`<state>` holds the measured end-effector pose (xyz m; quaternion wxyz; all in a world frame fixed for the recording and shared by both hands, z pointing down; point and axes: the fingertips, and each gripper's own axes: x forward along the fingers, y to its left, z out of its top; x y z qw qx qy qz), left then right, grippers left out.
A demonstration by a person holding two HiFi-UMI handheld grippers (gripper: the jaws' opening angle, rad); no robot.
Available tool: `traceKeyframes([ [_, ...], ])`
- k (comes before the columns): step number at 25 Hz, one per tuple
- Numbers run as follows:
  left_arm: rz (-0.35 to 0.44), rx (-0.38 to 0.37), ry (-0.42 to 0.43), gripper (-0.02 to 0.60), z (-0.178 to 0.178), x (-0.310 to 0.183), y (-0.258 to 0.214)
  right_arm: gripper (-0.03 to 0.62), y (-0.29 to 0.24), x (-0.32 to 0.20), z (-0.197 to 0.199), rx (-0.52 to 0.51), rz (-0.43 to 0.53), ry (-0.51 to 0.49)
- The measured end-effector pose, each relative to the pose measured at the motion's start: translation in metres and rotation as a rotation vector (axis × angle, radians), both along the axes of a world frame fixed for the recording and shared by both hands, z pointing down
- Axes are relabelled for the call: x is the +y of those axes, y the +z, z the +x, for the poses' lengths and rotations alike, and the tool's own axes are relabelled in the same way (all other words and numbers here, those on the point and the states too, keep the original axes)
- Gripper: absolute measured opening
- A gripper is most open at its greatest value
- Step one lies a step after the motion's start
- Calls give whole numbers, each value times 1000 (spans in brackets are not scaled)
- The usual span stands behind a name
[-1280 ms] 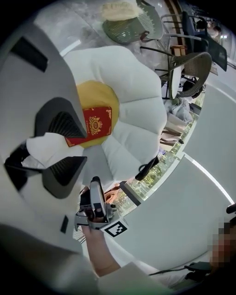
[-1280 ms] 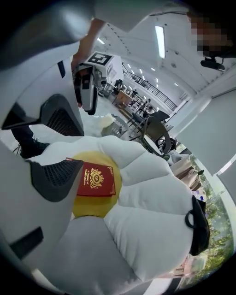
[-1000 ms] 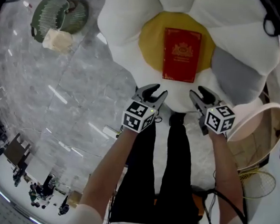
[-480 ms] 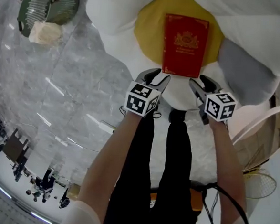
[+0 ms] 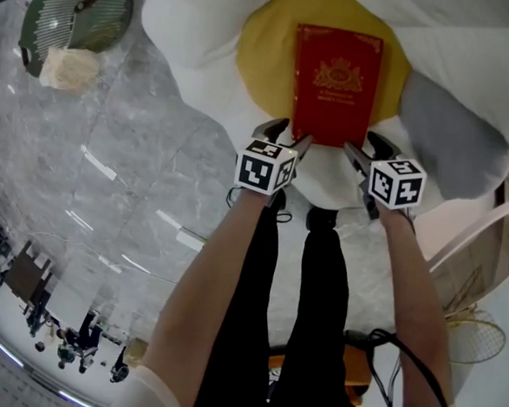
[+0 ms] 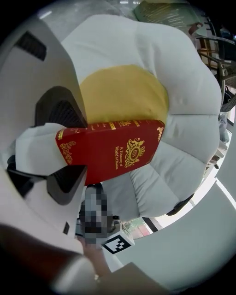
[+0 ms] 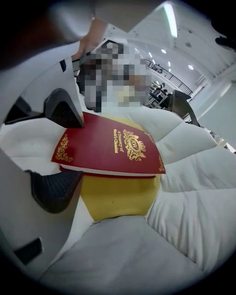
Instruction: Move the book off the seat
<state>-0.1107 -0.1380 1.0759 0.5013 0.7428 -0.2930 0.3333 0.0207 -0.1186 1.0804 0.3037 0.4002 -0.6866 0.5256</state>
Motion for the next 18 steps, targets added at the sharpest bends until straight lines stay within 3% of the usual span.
traceKeyframes([
  [7, -29, -23, 28, 258, 7, 5, 25, 298, 24, 4, -10, -14, -34, -8],
  [12, -43, -19, 44, 258, 7, 7, 36, 296, 34, 3, -11, 6, -30, 66],
  [18, -14, -20, 69, 245, 5, 5, 27, 291, 26, 2, -12, 31, -23, 81],
])
